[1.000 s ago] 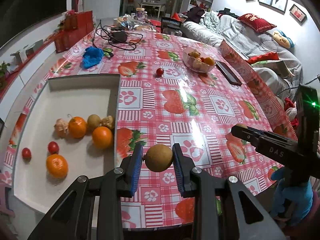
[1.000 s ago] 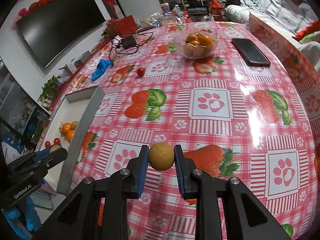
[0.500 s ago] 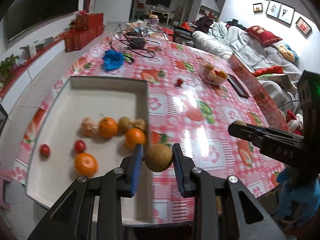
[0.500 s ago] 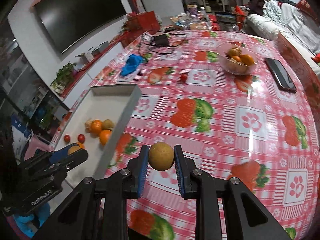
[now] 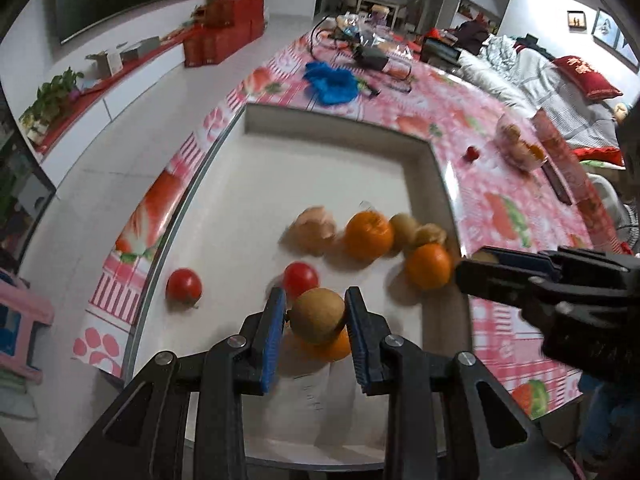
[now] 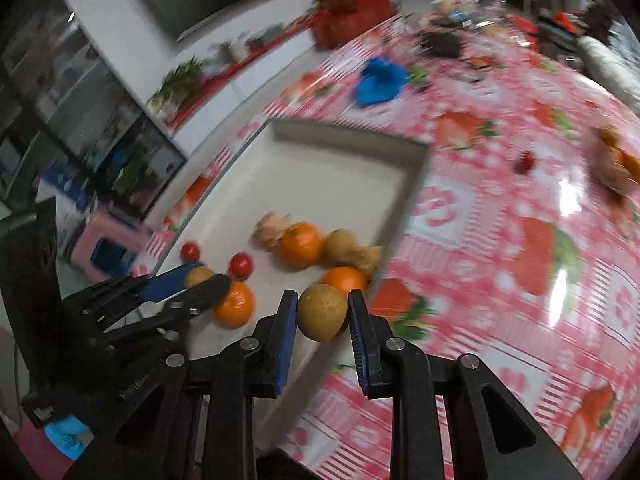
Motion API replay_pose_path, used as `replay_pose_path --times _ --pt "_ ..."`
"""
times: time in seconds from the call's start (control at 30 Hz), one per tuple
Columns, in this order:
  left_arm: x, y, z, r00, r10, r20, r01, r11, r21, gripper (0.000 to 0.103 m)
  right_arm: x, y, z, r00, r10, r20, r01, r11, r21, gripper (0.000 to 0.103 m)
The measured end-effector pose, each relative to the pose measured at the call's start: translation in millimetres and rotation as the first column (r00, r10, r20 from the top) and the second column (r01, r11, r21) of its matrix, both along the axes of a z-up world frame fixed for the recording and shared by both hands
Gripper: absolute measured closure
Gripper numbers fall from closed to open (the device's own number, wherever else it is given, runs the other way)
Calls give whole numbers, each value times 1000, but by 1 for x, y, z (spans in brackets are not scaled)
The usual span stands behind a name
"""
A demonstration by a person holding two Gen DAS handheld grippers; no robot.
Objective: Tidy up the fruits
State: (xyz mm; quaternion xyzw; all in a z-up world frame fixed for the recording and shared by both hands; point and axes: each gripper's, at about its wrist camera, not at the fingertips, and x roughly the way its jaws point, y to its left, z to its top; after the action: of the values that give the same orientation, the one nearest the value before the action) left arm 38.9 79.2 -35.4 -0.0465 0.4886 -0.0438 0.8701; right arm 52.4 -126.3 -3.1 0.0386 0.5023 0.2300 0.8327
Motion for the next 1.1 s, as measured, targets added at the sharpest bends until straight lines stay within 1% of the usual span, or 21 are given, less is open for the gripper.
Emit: replay_pose_path --times 0.03,0.07,0.1,0.17,0.2,0.23,0.27,0.3,0.33,0.37,0.43,0.47,0.5,0.53,0.6,0.77,0.83,0.93,1.1 --pt "-1 1 -3 1000 2 -4 -2 1000 5 58 1 9 -4 1000 17 -7 -17 1000 -20 76" --pt "0 1 -4 1000 5 -3 -5 1000 10 42 3 16 -8 999 32 -18 -32 999 -40 75" --pt "-2 2 -4 1000 20 3 -20 1000 23 35 4 20 -11 999 40 -28 -41 998 -49 75" --pt "-4 5 -4 999 40 11 -41 998 37 30 6 23 -14 998 43 -39 -46 997 -64 73" --pt "-4 10 -5 998 56 4 -56 998 31 26 6 23 -15 998 40 -39 -42 997 -71 69" --pt "-3 12 -7 998 67 -7 -67 997 26 23 7 22 -14 999 35 -35 -38 996 -79 60" --pt "-2 16 -8 997 72 -17 -72 997 6 21 7 20 -13 999 29 -32 -32 996 -84 52" --pt "-2 18 -9 997 72 -19 -73 997 -14 20 6 17 -12 999 23 -28 -25 996 -86 37" --pt "-3 20 -9 997 72 -17 -73 997 -28 19 6 15 -10 1000 18 -23 -20 996 -86 29" --pt "-5 20 -9 997 75 -12 -76 997 -28 15 5 13 -8 1000 14 -16 -15 996 -87 29" --pt "-6 19 -8 997 80 -7 -81 997 -11 13 5 13 -6 1000 12 -11 -13 995 -100 29" --pt "-7 18 -7 997 83 -7 -83 997 2 10 5 13 -5 1000 12 -12 -13 994 -105 29" --pt "-9 18 -7 996 83 -7 -83 996 11 0 5 13 -5 1000 12 -13 -13 994 -110 28" --pt "-10 18 -6 996 85 -2 -85 996 16 0 5 14 -5 1000 13 -13 -15 993 -119 15" --pt "-11 17 -6 997 80 5 -80 996 26 0 3 15 -4 1000 11 -2 -11 991 -136 0" --pt "-14 13 -2 996 86 36 -89 994 69 0 -2 20 -1 999 31 26 -26 983 -180 0" --pt "-16 11 2 995 84 47 -87 993 76 0 -4 20 1 999 35 35 -28 981 -191 0" --pt "-17 7 4 996 75 43 -78 994 77 0 -7 19 4 998 41 44 -32 979 -201 0" --pt "-20 1 6 997 67 36 -70 992 108 0 -10 19 5 998 50 50 -38 974 -223 0"
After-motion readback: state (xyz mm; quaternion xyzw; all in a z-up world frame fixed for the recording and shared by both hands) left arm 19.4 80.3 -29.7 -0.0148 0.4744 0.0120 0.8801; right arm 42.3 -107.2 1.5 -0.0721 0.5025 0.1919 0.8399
